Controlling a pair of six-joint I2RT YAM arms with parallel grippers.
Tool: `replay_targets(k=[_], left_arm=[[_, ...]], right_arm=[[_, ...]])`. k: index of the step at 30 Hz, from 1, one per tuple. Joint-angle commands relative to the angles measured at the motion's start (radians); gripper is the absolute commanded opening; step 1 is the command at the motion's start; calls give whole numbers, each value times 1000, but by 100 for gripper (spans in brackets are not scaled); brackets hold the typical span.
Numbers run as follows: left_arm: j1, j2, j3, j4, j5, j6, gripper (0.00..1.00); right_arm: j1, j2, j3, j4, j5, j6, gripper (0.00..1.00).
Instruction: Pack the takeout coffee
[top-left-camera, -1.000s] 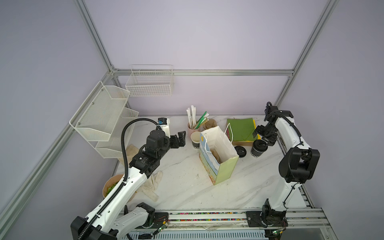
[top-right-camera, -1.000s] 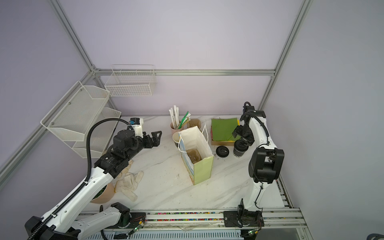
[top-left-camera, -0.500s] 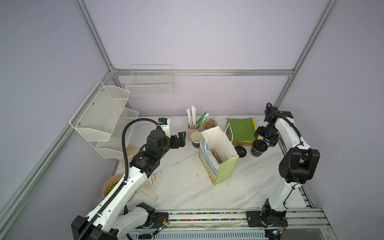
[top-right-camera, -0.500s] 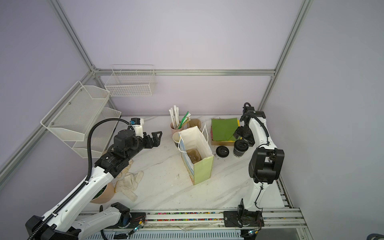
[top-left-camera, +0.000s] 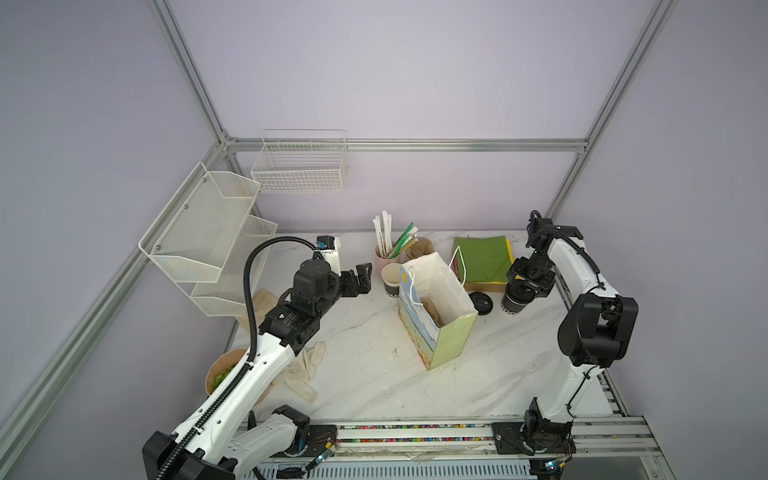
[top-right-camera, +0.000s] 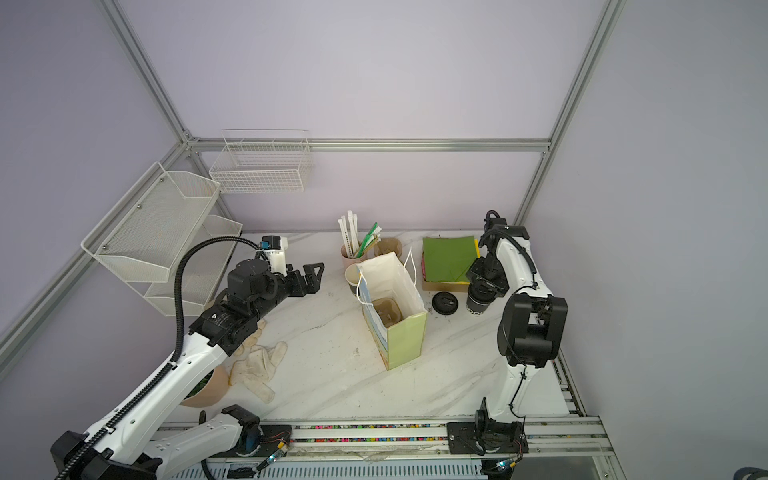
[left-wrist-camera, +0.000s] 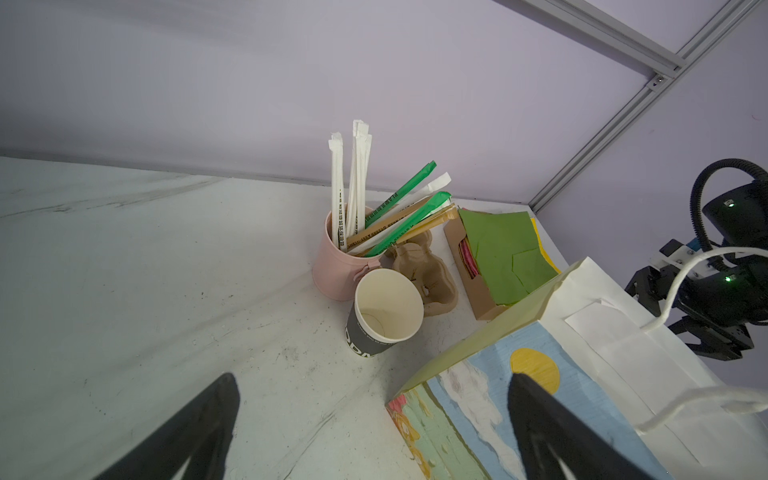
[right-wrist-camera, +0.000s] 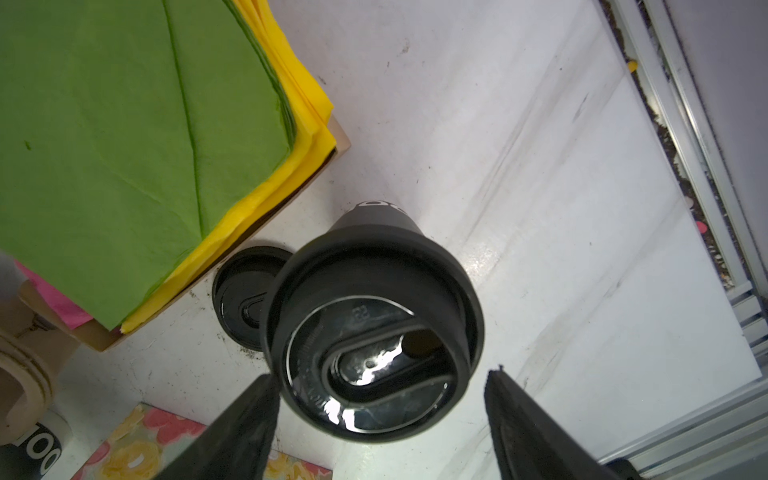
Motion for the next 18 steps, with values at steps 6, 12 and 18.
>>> replay_targets(k=[6, 12, 18], left_arm=[[7, -8, 9, 21, 17, 8, 100], [7, -6, 10, 22, 18, 9, 100], [7, -5, 10, 22, 22, 8, 100]], right_arm=[[-7, 16, -9, 4, 27, -11, 80], [-7, 23, -19, 13, 15, -14, 80], [-7, 20, -36, 24, 5, -16, 79]])
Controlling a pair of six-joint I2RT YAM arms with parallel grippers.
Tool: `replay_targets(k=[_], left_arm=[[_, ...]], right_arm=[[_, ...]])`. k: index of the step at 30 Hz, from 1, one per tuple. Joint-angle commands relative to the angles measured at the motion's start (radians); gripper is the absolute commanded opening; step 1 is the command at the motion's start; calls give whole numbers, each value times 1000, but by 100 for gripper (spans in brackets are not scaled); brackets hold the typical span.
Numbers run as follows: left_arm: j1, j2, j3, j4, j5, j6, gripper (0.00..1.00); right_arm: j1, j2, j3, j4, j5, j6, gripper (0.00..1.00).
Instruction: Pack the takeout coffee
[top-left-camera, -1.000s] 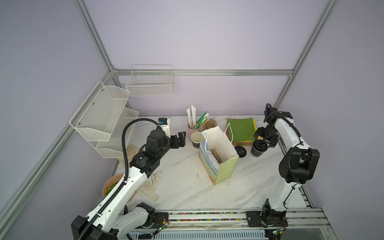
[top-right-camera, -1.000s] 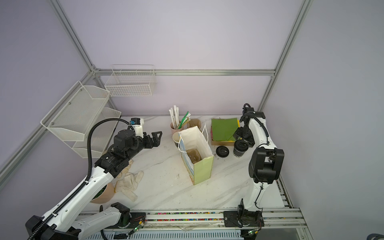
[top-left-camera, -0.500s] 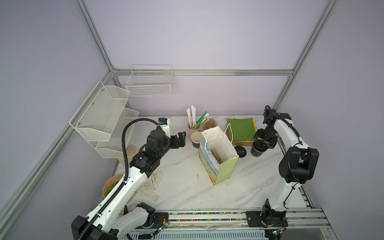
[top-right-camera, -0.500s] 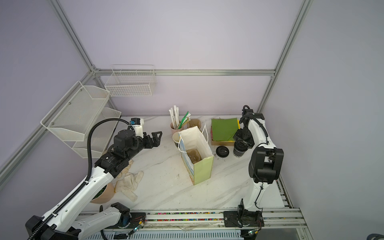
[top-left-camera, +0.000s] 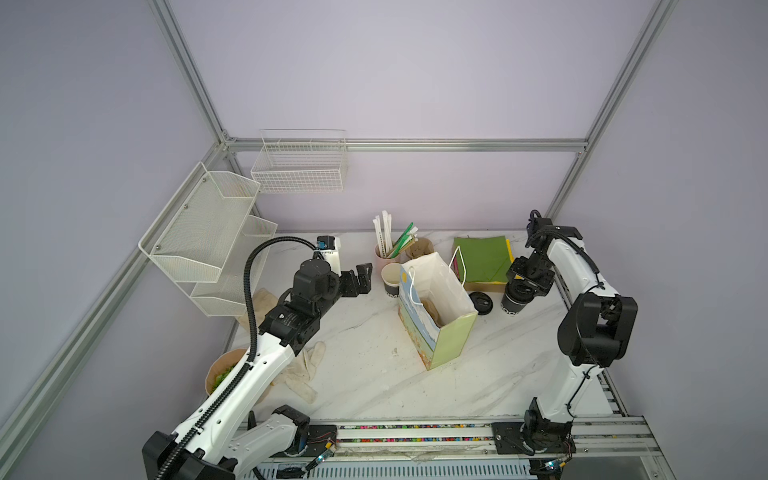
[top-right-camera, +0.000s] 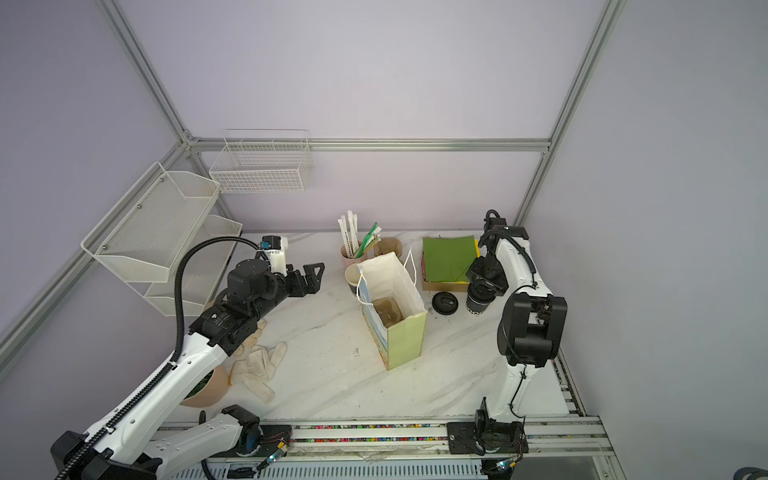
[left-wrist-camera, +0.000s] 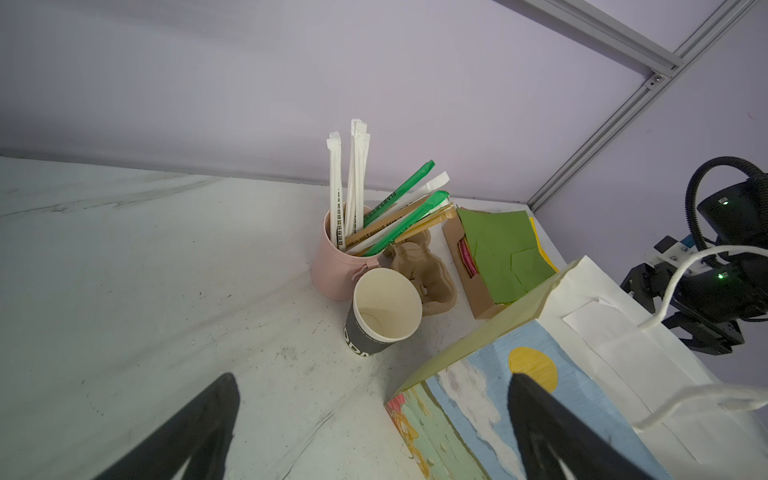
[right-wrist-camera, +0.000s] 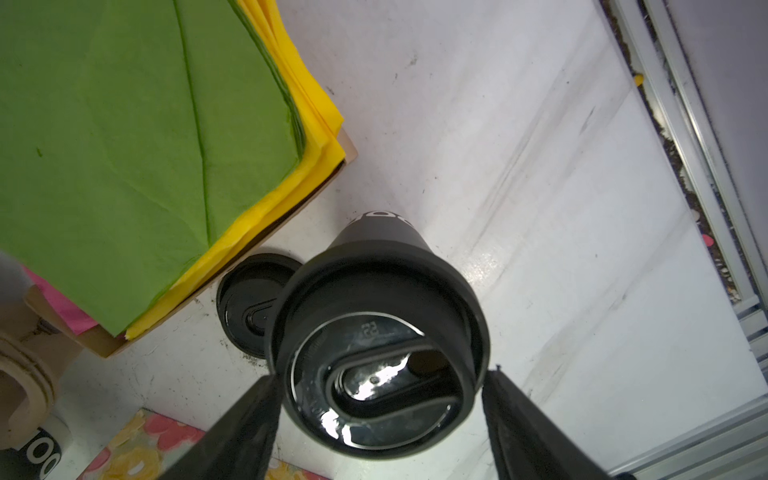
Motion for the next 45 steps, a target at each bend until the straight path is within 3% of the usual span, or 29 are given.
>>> replay_targets(k=[1, 45], left_arm=[[8, -5, 10, 22, 16, 9, 100], [14, 16, 16, 19, 41, 8, 100]], right_arm=[[-6, 16, -33, -2, 7, -5, 79], [-6, -52, -14, -40, 22, 12, 87]])
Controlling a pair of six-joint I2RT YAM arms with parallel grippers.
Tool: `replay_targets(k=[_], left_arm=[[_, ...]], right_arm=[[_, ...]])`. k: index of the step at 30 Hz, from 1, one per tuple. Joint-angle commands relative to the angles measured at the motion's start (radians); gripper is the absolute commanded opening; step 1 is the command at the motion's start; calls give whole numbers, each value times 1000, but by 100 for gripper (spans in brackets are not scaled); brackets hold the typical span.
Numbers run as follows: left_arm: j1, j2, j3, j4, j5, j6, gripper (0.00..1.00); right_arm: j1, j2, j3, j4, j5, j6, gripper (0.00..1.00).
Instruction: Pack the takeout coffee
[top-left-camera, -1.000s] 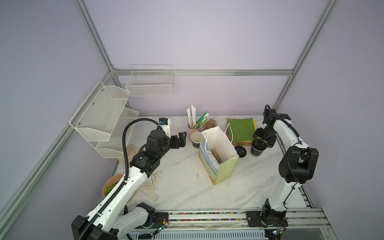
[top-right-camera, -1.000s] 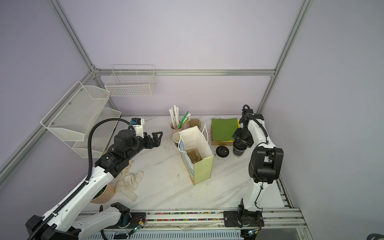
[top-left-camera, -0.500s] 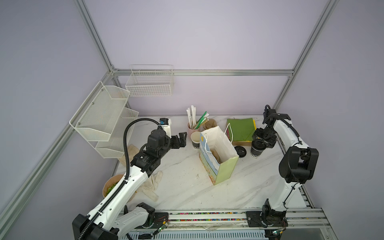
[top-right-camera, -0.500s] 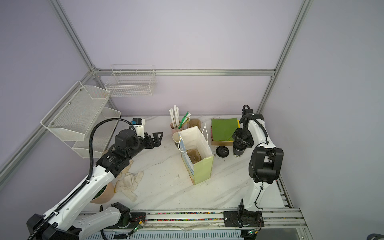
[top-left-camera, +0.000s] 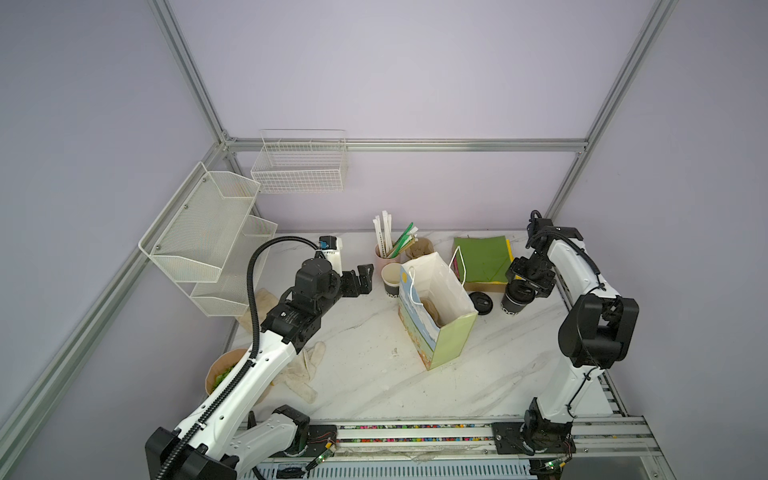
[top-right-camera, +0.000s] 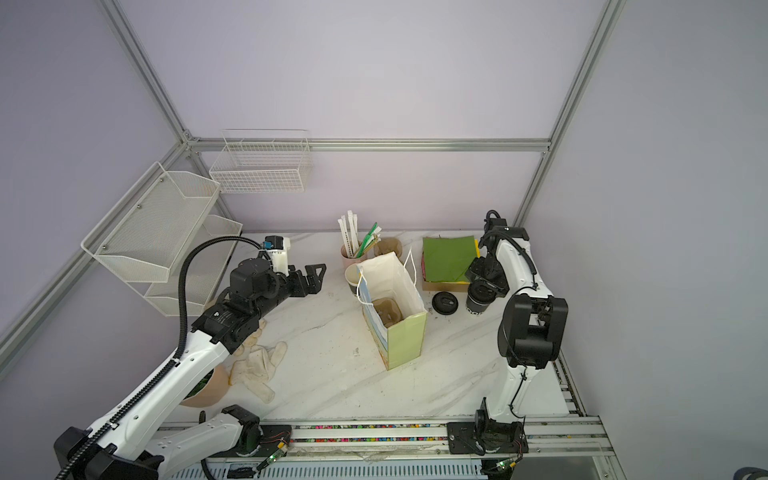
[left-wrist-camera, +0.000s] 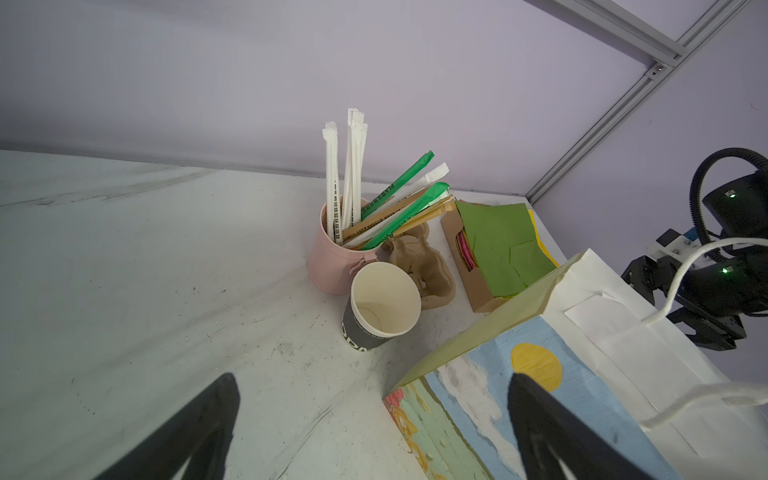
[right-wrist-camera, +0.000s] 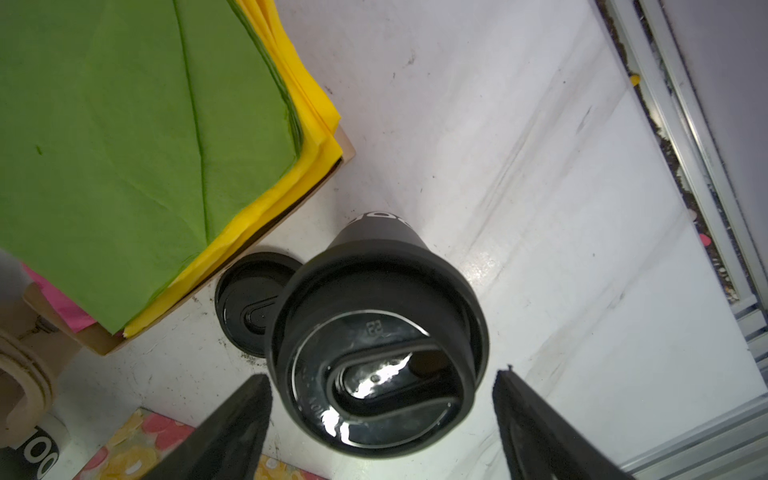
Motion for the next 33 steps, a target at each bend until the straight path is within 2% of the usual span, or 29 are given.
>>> replay_targets(k=[1, 33], left_arm=[[8, -1, 16, 18, 19, 9, 100], [13, 2, 18, 17, 33, 9, 100]], right_arm=[[-6, -35, -5, -36, 11, 12, 87], [-3, 19, -8, 9, 19, -8, 85]])
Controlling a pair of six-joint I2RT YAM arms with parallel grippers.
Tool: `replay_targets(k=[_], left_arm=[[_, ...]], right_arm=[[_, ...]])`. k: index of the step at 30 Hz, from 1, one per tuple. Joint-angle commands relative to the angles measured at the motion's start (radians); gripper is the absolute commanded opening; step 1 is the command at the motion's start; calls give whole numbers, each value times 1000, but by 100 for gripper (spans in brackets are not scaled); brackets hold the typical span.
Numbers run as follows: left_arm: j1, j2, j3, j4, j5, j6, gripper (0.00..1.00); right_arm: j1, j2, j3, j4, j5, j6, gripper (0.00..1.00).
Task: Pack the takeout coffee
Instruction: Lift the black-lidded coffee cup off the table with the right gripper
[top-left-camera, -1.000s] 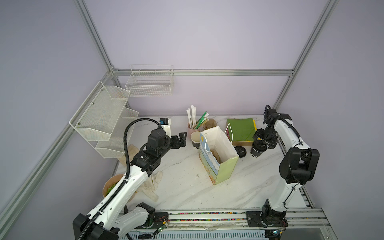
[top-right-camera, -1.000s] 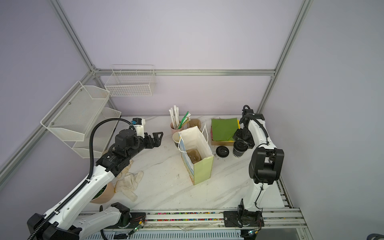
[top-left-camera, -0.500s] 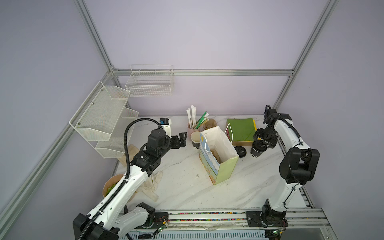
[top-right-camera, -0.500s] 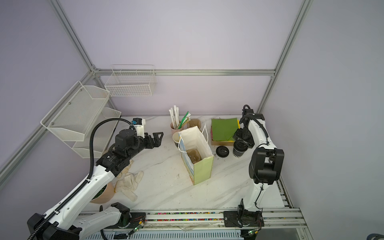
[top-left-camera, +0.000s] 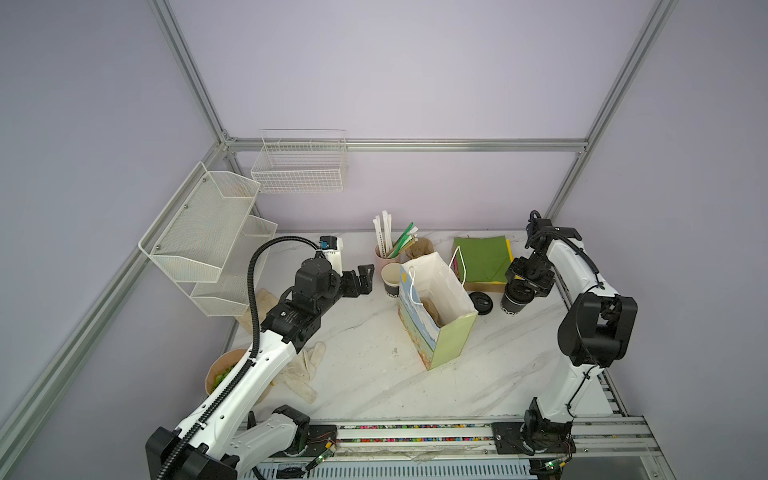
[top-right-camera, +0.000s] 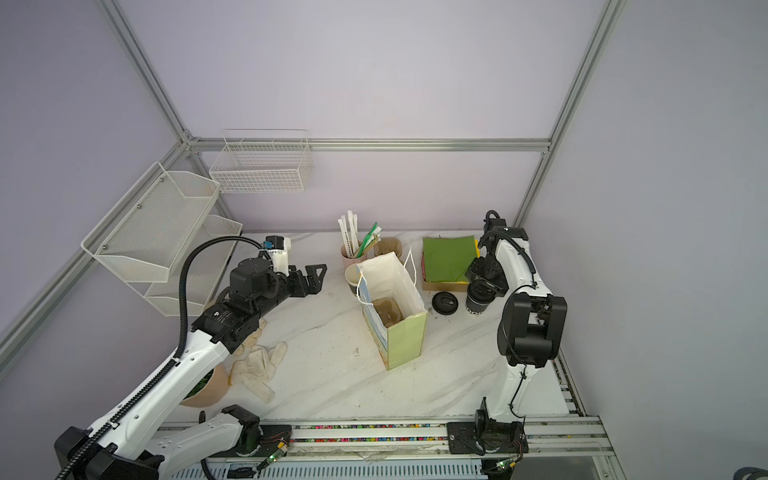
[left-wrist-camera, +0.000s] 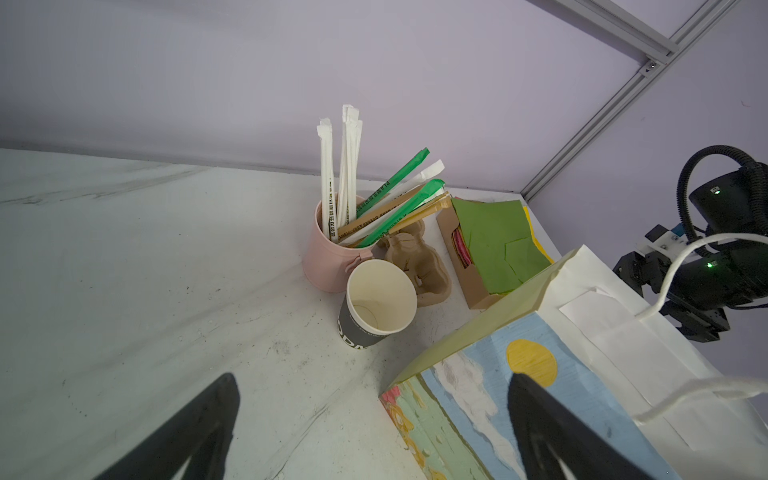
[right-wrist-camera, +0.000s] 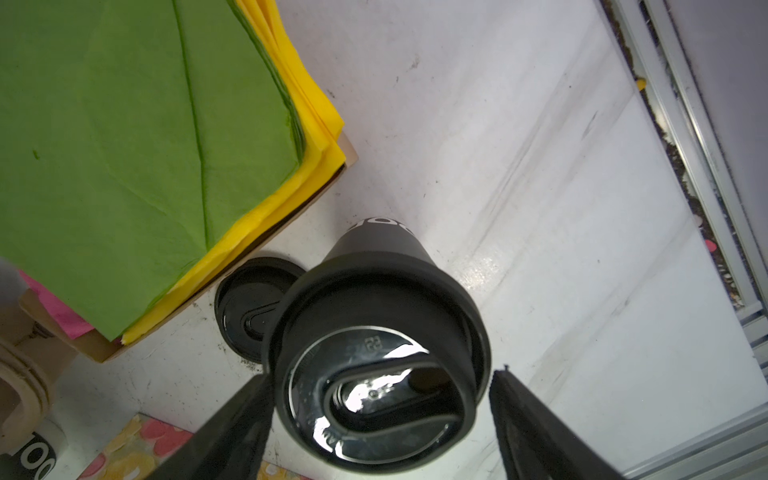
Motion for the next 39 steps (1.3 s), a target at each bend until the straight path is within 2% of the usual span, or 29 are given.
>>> replay_targets(k=[1, 20, 25, 39], left_arm=[[8, 2, 17, 18, 13, 8, 100], [9, 5, 19, 17, 20, 8, 100], [9, 5, 18, 18, 20, 7, 100], [11, 5, 18, 17, 22, 7, 100]], right_arm=[[-3, 3, -8, 1, 11, -4, 85], [1, 15, -38, 21, 19, -4, 82], [1, -11, -48, 21, 12, -4, 77], [22, -107, -112, 0, 16, -11, 74]])
